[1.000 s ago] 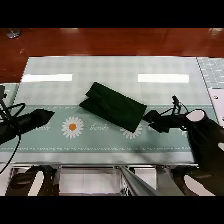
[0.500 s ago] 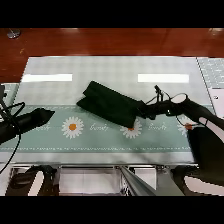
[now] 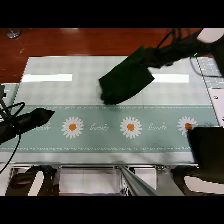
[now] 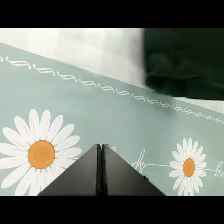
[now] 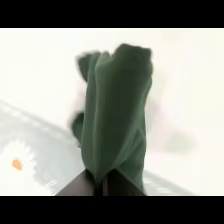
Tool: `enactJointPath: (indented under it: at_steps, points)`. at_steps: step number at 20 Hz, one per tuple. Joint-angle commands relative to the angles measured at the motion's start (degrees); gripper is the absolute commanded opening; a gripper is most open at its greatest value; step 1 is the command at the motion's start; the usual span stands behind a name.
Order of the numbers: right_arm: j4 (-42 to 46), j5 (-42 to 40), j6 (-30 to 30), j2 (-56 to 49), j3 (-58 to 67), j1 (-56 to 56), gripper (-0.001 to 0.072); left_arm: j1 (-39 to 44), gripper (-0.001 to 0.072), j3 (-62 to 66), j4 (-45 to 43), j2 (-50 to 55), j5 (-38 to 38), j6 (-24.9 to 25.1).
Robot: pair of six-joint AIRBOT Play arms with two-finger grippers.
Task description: Fold the shirts.
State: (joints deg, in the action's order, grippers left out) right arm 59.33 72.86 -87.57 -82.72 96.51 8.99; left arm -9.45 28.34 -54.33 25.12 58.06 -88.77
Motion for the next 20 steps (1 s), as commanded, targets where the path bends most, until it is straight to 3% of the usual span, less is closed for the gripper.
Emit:
enactJointPath:
  at_steps: [1,5,10,17,20]
  points:
    - [6.4,9.5,-4.2,0.8,12.2,-5.3,0.0025,0.0,0.002,0.0,0.0,0.0,0.5,0.5]
    - [6.9,17.9,-7.0,4.4,13.3,-17.7,0.0025,0.0,0.002,0.0,0.0,0.0,0.3,1.4]
    - [9.4,32.6,-9.3,8.0,13.3,-35.1,0.0025,0.0,0.002,0.0,0.0,0.0,-7.7,2.6]
    - [26.0,33.6,-7.1,24.4,2.4,-55.6,0.0026,0.0,0.002,0.0,0.0,0.0,-10.7,2.6]
    - [26.5,33.5,-7.0,33.5,-10.2,-65.2,0.0026,0.0,0.002,0.0,0.0,0.0,-12.3,2.6]
